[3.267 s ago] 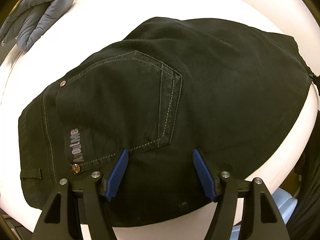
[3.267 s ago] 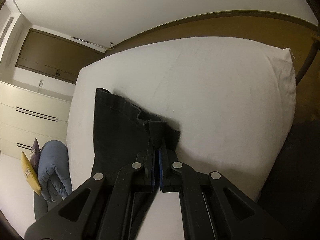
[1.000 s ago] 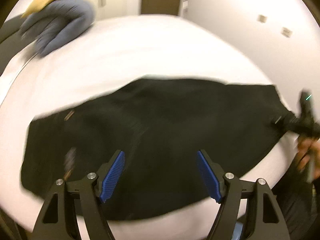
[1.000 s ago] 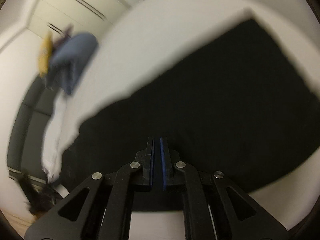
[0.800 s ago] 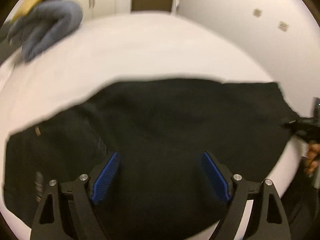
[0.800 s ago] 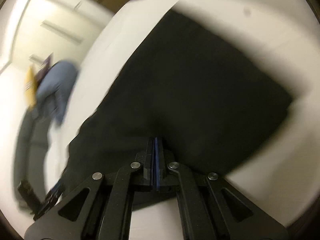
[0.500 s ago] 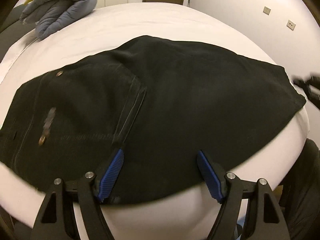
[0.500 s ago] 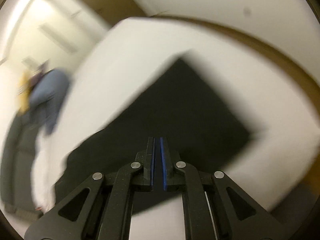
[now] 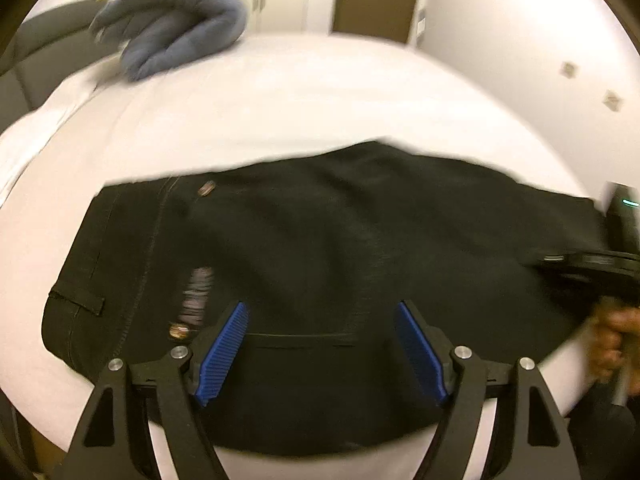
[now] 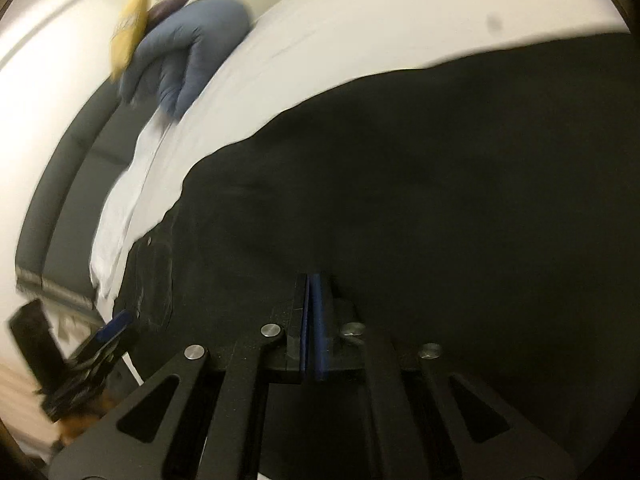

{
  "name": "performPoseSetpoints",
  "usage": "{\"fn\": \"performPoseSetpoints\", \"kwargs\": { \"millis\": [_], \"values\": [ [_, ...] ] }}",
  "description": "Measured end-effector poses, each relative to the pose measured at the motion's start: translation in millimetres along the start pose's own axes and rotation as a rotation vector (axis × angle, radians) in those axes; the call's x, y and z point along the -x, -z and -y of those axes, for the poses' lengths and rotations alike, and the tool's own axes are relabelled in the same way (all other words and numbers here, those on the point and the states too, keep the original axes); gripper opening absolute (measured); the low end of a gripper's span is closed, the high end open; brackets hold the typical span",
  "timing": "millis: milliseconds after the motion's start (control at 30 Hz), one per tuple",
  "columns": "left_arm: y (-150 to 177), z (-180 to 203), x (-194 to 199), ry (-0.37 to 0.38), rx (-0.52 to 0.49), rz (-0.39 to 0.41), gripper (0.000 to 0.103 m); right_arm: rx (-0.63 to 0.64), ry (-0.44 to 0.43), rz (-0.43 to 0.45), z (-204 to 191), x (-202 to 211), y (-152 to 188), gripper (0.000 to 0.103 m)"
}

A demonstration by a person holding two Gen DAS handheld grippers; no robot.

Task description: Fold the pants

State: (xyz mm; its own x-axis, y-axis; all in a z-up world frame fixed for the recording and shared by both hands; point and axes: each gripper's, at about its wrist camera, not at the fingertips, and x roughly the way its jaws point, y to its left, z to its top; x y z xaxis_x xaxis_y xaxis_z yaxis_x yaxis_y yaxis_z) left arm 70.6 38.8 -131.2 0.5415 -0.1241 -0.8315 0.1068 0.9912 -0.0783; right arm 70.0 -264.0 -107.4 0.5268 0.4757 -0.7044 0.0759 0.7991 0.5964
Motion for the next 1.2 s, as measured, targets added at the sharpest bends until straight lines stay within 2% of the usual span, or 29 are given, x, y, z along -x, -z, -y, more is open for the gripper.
{"fn": "performPoseSetpoints", "kwargs": {
  "millis": [33,100,200,267,300,333,367,433,533,567,600,633,667,700,733,767,800,867,900,1000,1133,1200],
  "values": [
    [1.4,-9.0,-6.2,-0.010,0.017,-0.019,0.078,-0.015,0.010,0.015,-0.6,-2.4,-5.7,0.000],
    [3.0,-29.1,-12.1,0.034,0.061,-0.023,0.076,-0.034,0.079,0.063,11.1,-0.9,-27.0,0.000],
    [-0.3,-34.8,-1.0,0.022,0.049,-0.022,0.069,-0.191,0.166,0.165,61.3,46.1,-51.7,0.000],
    [-5.3,-34.6,13.5,0.012,0.064,0.008,0.070,-0.343,0.211,0.239,82.6,70.3,-48.6,0.000],
    [-9.3,-32.1,21.0,0.032,0.071,0.037,0.071,-0.367,0.240,0.261,85.2,80.5,-50.5,0.009],
    [-13.8,-28.7,27.5,0.055,0.079,0.056,0.074,-0.353,0.271,0.280,75.1,84.9,-50.6,0.009],
    [-21.1,-20.4,30.4,0.100,0.086,0.077,0.075,-0.308,0.235,0.282,62.0,84.4,-53.9,0.009],
    [-37.1,3.1,29.3,0.199,0.076,0.111,0.078,-0.242,0.075,0.234,30.9,67.0,-58.6,0.009],
    [-55.2,36.5,15.1,0.286,0.066,0.129,0.078,-0.134,-0.180,0.123,-29.1,11.5,-59.2,0.009],
    [-59.9,45.7,4.2,0.290,0.069,0.118,0.077,-0.147,-0.227,0.105,-35.1,-1.6,-59.2,0.009],
    [-63.1,51.7,-5.7,0.288,0.073,0.096,0.077,-0.169,-0.265,0.086,-35.9,-14.0,-59.9,0.009],
    [-66.0,55.7,-19.6,0.288,0.077,0.056,0.071,-0.202,-0.298,0.053,-33.7,-32.4,-60.6,0.009],
    [-67.2,58.6,-36.7,0.271,0.078,0.011,0.061,-0.251,-0.283,0.015,-25.5,-51.5,-61.1,0.009],
    [-66.7,58.4,-50.3,0.243,0.082,-0.025,0.057,-0.302,-0.210,-0.008,-12.7,-68.2,-63.7,0.000],
    [-64.9,55.4,-61.1,0.230,0.096,-0.054,0.047,-0.339,-0.191,-0.009,-1.8,-86.3,-75.0,0.000],
    [-62.4,48.0,-66.4,0.239,0.119,-0.052,0.039,-0.381,-0.254,0.015,21.3,-88.8,-76.6,0.000],
    [-61.1,43.8,-66.3,0.248,0.130,-0.047,0.036,-0.414,-0.282,0.050,37.1,-83.7,-77.5,0.000],
    [-61.6,30.7,-68.5,0.253,0.164,-0.060,0.012,-0.432,-0.231,0.130,60.2,-55.4,-80.3,0.000],
    [-62.2,25.9,-70.7,0.250,0.176,-0.068,0.007,-0.461,-0.206,0.175,79.3,-38.8,-79.8,0.000],
    [-63.0,13.0,-76.9,0.289,0.222,-0.080,0.005,-0.555,-0.198,0.295,156.9,22.3,-83.6,0.000],
    [-61.2,19.3,-80.0,0.263,0.185,-0.064,0.005,-0.619,-0.034,0.484,220.7,104.3,-76.9,0.000],
    [-62.0,19.5,-80.5,0.262,0.183,-0.064,0.005,-0.628,0.017,0.544,232.5,130.1,-67.7,0.000]
  ]
}}
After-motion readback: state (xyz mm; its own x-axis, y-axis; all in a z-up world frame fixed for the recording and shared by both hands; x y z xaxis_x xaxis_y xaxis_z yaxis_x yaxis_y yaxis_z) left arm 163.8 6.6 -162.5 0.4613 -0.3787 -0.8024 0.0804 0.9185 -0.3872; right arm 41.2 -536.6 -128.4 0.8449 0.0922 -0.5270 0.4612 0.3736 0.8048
